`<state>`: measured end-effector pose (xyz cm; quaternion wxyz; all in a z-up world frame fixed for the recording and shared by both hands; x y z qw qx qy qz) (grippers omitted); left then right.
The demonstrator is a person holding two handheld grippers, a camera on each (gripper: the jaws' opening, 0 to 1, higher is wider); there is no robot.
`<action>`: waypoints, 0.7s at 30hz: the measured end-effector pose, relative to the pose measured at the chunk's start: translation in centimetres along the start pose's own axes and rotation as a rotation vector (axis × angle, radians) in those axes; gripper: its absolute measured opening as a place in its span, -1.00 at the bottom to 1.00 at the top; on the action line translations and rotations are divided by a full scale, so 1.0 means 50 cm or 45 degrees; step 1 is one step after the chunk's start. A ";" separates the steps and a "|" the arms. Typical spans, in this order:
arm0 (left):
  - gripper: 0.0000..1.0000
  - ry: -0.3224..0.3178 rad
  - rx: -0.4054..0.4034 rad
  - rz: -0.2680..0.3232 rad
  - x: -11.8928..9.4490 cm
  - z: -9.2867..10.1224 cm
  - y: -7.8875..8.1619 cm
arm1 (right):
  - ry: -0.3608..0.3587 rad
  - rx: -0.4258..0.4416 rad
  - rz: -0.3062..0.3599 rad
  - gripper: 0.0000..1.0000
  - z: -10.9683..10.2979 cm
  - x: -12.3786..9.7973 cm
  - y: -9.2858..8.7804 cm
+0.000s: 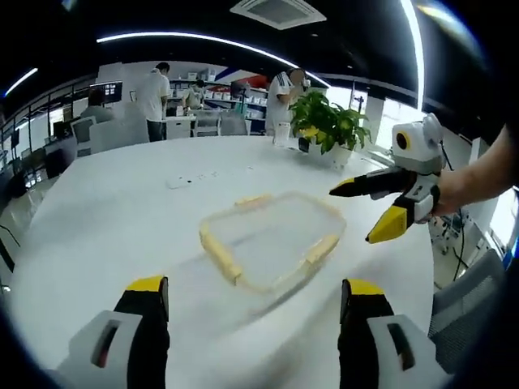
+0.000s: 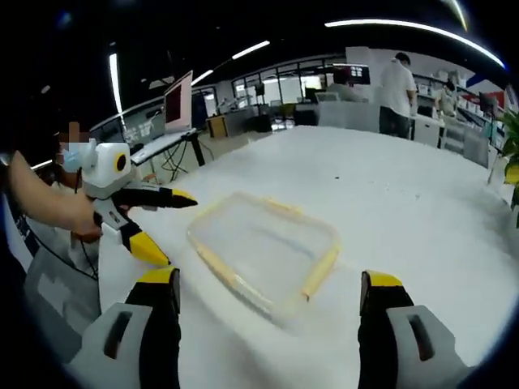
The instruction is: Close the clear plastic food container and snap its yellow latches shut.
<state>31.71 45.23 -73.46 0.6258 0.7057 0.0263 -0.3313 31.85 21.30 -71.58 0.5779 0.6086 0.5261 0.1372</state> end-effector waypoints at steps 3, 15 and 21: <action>0.70 0.006 -0.032 0.011 -0.010 0.000 0.000 | -0.007 -0.001 0.008 0.79 -0.004 -0.004 -0.001; 0.67 0.021 -0.083 0.033 -0.041 0.001 -0.006 | -0.034 0.018 0.045 0.76 -0.027 -0.039 -0.013; 0.66 0.023 -0.107 0.040 -0.060 0.007 -0.016 | -0.059 0.017 0.059 0.73 -0.043 -0.054 -0.020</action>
Point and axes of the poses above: the point that each gripper's makers call its tool centre point, and the gripper's own axes: x roughly forward along the fingers, z roughly to its right, y roughly out of its top, the point moved 8 cm from there along -x, roughly backward along the fingers, and after that the axes turned 15 degrees about y, right-handed, at the moved point
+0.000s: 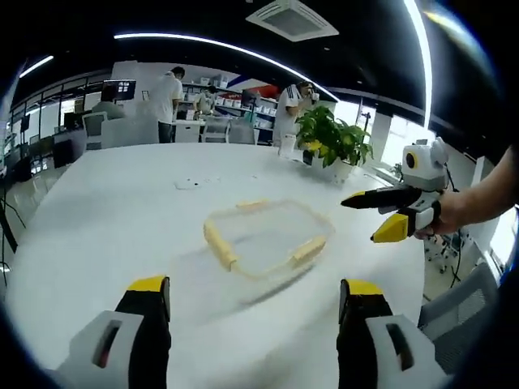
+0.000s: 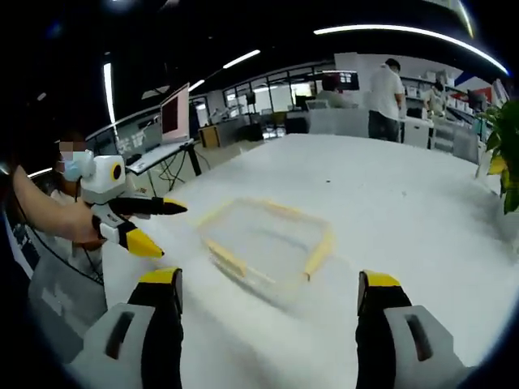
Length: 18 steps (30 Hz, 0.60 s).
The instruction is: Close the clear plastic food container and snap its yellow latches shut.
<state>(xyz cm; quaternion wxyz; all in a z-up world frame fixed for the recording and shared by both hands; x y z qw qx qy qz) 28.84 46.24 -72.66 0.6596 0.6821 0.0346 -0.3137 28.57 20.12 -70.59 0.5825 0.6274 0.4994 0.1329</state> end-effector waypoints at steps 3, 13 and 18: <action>0.64 0.004 0.000 0.006 -0.010 0.002 -0.004 | -0.010 0.008 0.005 0.71 -0.005 -0.006 -0.005; 0.62 0.031 -0.054 0.017 -0.041 -0.008 -0.011 | -0.035 0.055 0.044 0.68 -0.020 -0.034 -0.020; 0.62 0.040 -0.069 0.022 -0.048 -0.011 -0.013 | -0.053 0.065 0.065 0.66 -0.024 -0.046 -0.019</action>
Point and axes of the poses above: the point that each gripper's makers call its tool centre point, and the gripper's own axes: x roughly forward along the fingers, z roughly to its right, y roughly out of its top, the point moved 8 cm from there along -x, roughly backward along the fingers, and after that the axes turned 15 degrees about y, right-handed, at the moved point
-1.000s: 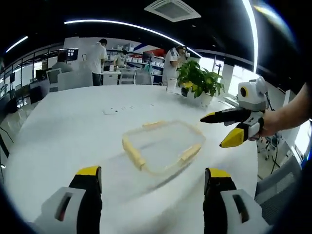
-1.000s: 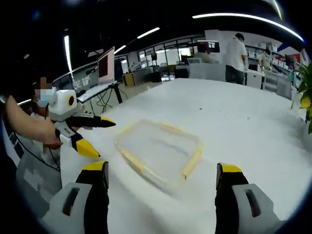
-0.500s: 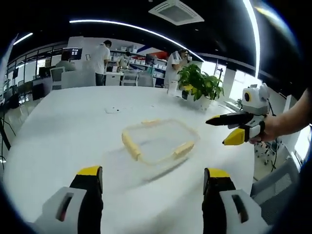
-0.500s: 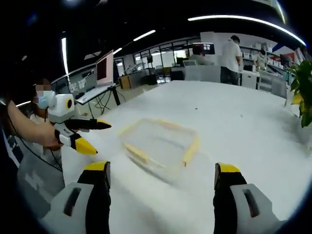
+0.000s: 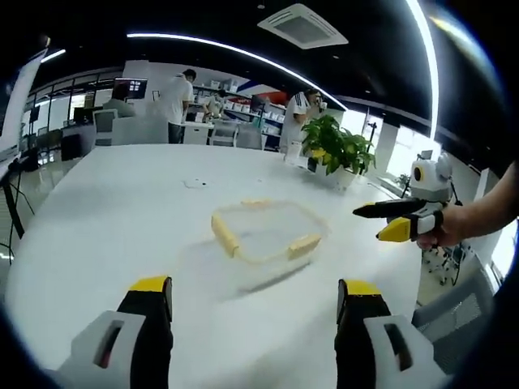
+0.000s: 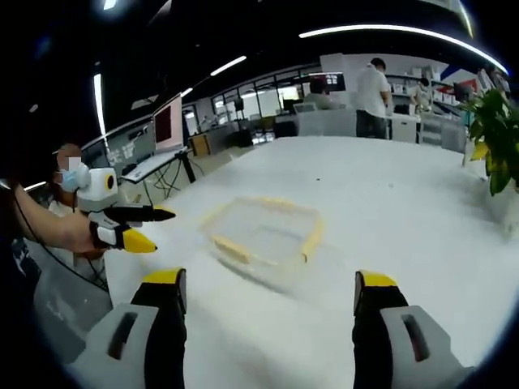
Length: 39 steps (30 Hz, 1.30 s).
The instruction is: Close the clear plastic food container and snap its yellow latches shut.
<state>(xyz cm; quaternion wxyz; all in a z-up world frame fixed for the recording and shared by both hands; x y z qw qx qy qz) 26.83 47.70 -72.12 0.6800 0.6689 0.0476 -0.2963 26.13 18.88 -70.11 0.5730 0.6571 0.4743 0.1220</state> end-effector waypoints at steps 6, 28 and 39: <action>0.61 0.016 -0.017 -0.013 -0.011 -0.005 -0.004 | -0.013 0.005 0.003 0.63 -0.007 -0.016 -0.006; 0.59 0.018 -0.016 -0.052 -0.079 -0.016 -0.041 | -0.062 0.100 0.069 0.63 -0.056 -0.082 -0.046; 0.58 0.022 -0.040 -0.052 -0.115 -0.022 -0.050 | -0.052 0.139 0.081 0.63 -0.086 -0.106 -0.066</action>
Point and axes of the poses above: the point that each gripper's makers call its tool centre point, and the gripper's own axes: x roughly forward along the fingers, z roughly to its right, y roughly out of its top, the point moved 8 cm from there along -x, roughly backward along the fingers, and after that the axes turned 15 degrees about y, right-handed, at the moved point
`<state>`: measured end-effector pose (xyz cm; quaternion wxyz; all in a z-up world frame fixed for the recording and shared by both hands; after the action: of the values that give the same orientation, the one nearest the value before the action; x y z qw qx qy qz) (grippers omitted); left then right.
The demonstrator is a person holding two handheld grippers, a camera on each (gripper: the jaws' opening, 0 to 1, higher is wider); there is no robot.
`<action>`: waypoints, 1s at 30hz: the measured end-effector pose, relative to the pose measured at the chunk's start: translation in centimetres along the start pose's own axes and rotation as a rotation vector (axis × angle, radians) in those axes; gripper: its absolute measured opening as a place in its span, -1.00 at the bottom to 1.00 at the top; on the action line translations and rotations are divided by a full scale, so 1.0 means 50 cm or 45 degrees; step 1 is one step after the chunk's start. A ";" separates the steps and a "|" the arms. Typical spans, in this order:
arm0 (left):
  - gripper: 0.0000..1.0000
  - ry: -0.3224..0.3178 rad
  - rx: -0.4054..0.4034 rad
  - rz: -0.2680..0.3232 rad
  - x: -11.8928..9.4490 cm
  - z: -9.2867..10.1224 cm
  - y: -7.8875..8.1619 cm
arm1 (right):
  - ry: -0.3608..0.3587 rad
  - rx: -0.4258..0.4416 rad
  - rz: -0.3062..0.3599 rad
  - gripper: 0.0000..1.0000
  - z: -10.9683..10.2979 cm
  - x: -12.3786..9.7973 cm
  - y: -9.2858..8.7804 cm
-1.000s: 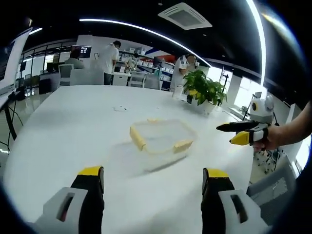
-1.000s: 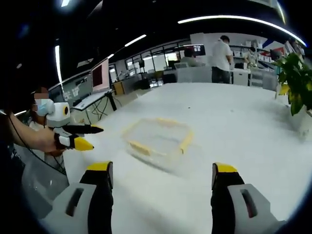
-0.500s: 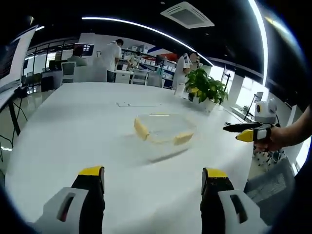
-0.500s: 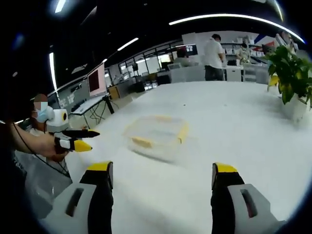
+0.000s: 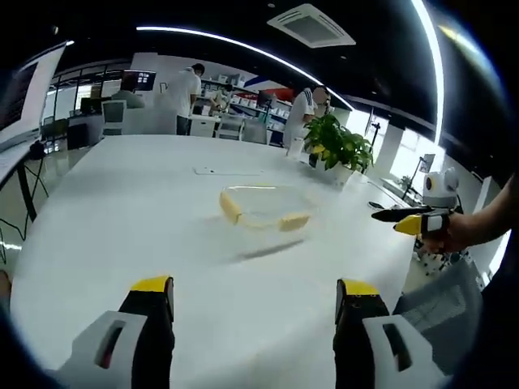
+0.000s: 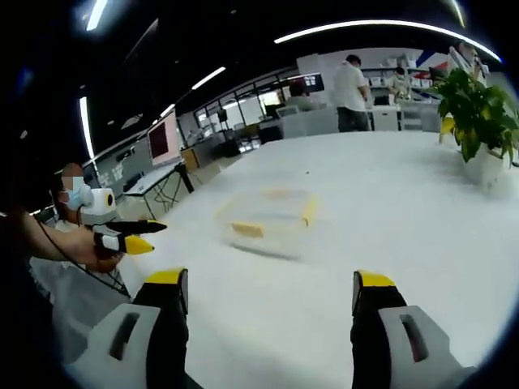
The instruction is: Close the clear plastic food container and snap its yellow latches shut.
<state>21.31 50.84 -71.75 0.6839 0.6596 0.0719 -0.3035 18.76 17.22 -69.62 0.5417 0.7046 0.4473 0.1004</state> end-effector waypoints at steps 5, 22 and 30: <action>0.58 0.006 -0.015 -0.004 -0.016 -0.006 -0.001 | 0.006 0.017 0.006 0.63 -0.013 -0.007 -0.010; 0.55 0.033 -0.030 0.006 -0.054 -0.024 -0.020 | 0.014 0.008 0.023 0.62 -0.037 -0.018 -0.021; 0.53 0.016 0.010 -0.009 -0.059 -0.008 -0.035 | 0.036 -0.054 0.049 0.61 -0.057 -0.008 -0.028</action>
<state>18.14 52.27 -71.83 0.6798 0.6638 0.0773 -0.3021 16.00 18.89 -69.58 0.5480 0.7000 0.4389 0.1302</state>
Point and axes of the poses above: the point that each gripper's makers call its tool centre point, and the gripper's own axes: x roughly forward along the fingers, z roughly to its right, y roughly out of its top, the point moved 8 cm from there along -x, roughly backward along the fingers, and after that the axes turned 15 degrees about y, right-handed, at the moved point
